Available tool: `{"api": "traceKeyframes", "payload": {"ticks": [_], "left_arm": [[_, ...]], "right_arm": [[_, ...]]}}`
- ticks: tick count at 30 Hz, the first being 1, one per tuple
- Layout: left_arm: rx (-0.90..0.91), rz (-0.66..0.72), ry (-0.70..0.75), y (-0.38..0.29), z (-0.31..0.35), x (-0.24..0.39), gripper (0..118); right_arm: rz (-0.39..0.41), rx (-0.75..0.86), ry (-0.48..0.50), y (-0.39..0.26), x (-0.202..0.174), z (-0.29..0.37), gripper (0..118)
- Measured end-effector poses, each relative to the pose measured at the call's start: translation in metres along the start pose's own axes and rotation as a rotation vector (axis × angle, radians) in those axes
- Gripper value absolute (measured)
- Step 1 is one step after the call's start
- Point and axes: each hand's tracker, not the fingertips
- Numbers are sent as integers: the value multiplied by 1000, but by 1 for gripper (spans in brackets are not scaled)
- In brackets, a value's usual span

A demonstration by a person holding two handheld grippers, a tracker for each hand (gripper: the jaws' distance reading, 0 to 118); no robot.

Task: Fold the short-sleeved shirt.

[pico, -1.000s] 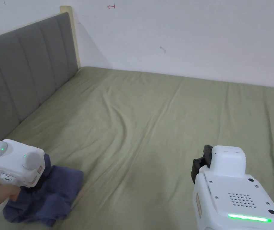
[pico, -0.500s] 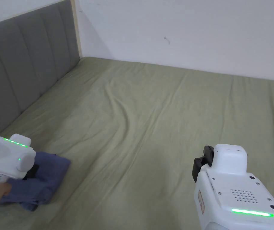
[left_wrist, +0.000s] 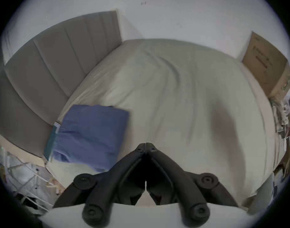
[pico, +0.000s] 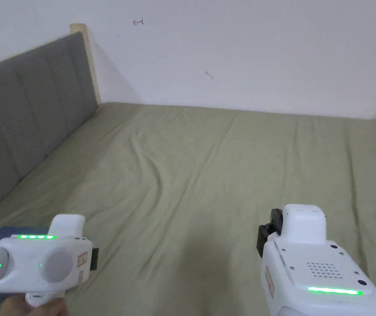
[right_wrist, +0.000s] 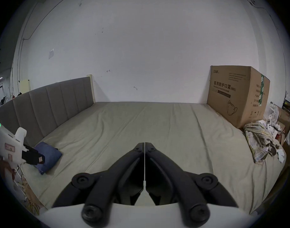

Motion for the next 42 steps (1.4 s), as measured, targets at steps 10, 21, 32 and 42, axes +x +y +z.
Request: {"api": "traceKeyframes", "payload": {"ticks": [10,21,32,42], "left_arm": [[382,-72,23,-12,96,122,0],[693,-134,22,19,172,185,0],[714,-116,-25,15,182,200,0],[730,-114,-29,28,188,198,0]], "right_arm": [[-36,45,-60,10,58,35,1],[0,209,-147,66,111,81,1],[27,236,-169,68,122,95,1],[11,236,-155,78,121,89,1]]}}
